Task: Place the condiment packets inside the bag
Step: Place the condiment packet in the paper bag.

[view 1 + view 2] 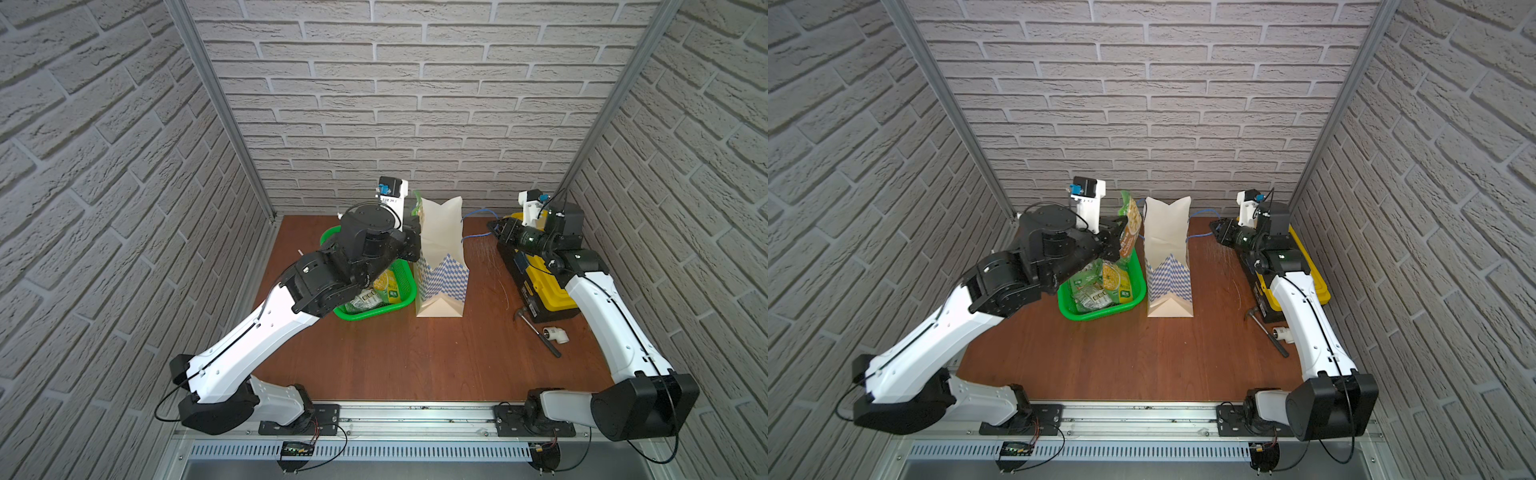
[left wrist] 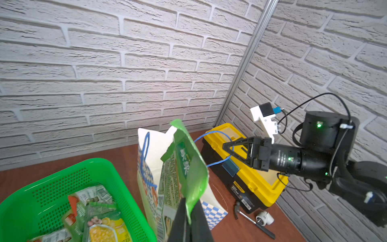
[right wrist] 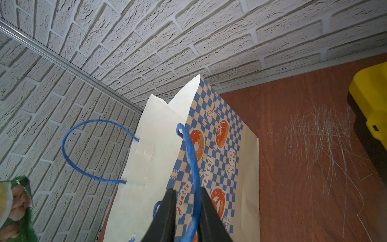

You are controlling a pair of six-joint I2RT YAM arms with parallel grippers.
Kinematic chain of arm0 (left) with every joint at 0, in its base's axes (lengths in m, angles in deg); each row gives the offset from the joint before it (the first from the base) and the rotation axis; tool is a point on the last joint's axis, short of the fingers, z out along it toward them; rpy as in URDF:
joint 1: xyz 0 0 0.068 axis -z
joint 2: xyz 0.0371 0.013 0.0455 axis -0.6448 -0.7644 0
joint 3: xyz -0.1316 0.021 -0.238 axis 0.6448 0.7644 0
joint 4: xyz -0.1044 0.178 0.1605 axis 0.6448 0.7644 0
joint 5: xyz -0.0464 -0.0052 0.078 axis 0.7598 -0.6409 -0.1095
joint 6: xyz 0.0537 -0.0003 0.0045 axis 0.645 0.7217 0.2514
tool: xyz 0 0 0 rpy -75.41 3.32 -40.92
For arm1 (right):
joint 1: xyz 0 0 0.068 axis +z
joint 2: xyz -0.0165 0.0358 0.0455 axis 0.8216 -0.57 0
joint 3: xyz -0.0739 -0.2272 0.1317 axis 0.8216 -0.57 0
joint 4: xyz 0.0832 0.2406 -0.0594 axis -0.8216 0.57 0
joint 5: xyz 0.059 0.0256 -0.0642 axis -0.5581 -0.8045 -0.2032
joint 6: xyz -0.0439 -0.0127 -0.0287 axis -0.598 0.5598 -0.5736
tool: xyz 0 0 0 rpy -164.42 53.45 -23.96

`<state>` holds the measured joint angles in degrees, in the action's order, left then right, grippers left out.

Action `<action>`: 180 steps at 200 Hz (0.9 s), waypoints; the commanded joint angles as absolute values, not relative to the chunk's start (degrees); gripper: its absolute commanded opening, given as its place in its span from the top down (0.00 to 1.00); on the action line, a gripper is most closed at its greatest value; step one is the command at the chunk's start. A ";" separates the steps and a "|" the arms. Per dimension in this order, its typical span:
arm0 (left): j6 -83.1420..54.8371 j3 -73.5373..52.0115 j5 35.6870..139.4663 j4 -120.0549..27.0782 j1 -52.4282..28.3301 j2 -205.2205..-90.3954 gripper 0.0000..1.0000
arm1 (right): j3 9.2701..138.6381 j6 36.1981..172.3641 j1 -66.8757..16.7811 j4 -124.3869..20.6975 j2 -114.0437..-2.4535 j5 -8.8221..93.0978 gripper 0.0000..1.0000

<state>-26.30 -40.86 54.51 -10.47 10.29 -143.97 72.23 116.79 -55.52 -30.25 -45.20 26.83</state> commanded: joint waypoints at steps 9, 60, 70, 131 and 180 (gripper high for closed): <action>-24.71 -48.25 55.17 -16.72 10.08 -152.55 1.00 | 71.73 117.29 -55.71 -32.92 -43.64 25.41 0.77; -27.61 -59.05 54.89 -11.97 5.82 -166.68 1.00 | 71.90 116.74 -55.96 -32.35 -43.28 25.39 0.77; -28.91 -60.75 57.65 -10.57 4.42 -169.17 1.00 | 71.91 116.76 -56.11 -32.35 -43.08 25.37 0.77; -27.33 -55.36 60.42 -9.62 5.93 -164.41 0.12 | 71.82 116.75 -56.53 -32.47 -43.18 25.27 0.78; -25.95 -33.96 52.98 -14.97 6.96 -145.01 0.02 | 71.73 116.61 -56.49 -32.13 -43.32 26.22 0.78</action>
